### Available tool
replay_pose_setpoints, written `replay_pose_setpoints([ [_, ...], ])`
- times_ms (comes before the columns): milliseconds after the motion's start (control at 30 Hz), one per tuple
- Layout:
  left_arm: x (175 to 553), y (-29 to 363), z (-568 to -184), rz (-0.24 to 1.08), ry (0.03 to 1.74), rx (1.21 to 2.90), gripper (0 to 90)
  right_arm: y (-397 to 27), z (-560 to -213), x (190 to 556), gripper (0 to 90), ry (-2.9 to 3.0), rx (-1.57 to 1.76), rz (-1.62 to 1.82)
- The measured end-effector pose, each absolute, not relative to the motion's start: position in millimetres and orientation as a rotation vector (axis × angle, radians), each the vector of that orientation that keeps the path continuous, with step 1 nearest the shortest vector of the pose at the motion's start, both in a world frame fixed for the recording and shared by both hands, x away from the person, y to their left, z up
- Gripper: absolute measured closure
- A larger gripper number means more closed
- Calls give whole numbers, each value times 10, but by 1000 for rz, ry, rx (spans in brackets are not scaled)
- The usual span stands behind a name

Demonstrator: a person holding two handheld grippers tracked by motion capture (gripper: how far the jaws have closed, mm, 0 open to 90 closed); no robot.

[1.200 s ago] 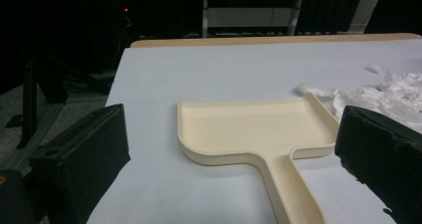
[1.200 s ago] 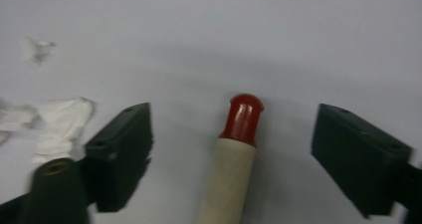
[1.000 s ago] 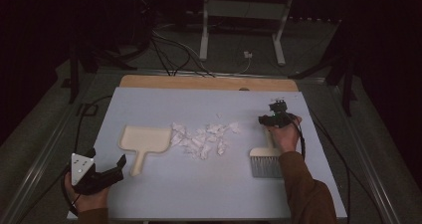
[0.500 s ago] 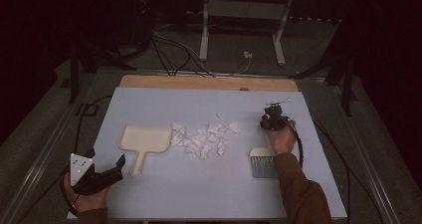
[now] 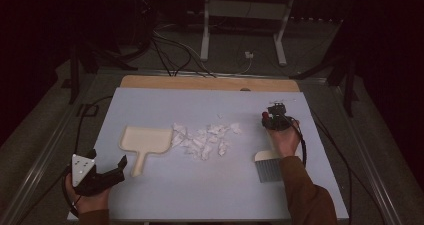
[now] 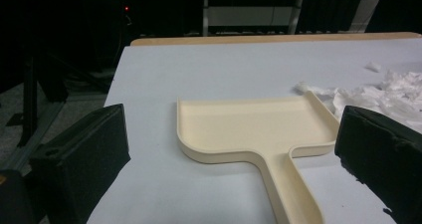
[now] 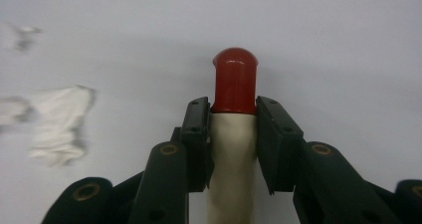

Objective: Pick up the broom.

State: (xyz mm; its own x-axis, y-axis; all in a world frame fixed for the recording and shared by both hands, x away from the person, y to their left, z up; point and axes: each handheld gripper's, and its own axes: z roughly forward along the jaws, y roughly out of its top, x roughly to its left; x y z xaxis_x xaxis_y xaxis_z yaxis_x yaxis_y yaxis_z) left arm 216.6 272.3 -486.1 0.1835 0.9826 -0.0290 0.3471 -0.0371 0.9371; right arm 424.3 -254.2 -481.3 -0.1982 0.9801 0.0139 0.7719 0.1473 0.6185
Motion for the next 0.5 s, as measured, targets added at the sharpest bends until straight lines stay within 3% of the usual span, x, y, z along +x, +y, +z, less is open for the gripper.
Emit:
replay_pose_setpoints([
  [500, 2255, 2191, -4718, 824, 1198, 1643, 13, -2436, -4373, 3761, 692, 2010, 1479, 1028],
])
